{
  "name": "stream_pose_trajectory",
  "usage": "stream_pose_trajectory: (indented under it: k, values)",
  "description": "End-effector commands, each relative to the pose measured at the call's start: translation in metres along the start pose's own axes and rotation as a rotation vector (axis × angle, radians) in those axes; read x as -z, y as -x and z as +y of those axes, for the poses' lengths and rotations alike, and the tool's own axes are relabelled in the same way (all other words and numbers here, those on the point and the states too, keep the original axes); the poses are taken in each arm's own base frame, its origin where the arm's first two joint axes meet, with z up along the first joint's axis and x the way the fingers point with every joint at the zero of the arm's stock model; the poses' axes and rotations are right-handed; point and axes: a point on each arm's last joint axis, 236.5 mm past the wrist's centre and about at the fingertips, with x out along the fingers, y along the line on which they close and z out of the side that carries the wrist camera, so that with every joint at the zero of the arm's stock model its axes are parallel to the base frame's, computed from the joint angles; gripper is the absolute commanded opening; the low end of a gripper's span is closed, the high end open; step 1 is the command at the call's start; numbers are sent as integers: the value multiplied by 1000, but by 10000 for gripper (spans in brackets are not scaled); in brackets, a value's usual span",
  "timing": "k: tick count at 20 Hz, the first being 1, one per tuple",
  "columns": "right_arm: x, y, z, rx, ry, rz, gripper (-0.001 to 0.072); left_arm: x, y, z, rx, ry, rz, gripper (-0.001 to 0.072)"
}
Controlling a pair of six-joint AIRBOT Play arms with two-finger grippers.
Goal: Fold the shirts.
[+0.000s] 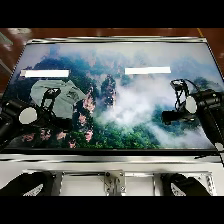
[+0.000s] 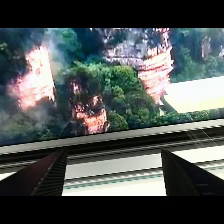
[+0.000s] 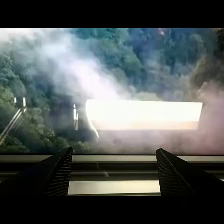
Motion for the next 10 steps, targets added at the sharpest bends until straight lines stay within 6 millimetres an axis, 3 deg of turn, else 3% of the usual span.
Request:
stream_pose_trajectory:
  k: [1,5,10]
  values:
    - [0,0,1,-4,-3,-2,638,0,0,0,0,0,-1,701]
    - [0,0,10,-43,-15,1,638,0,0,0,0,0,-1,701]
    - [2,3,37,-158,-34,11,638,0,0,0,0,0,-1,701]
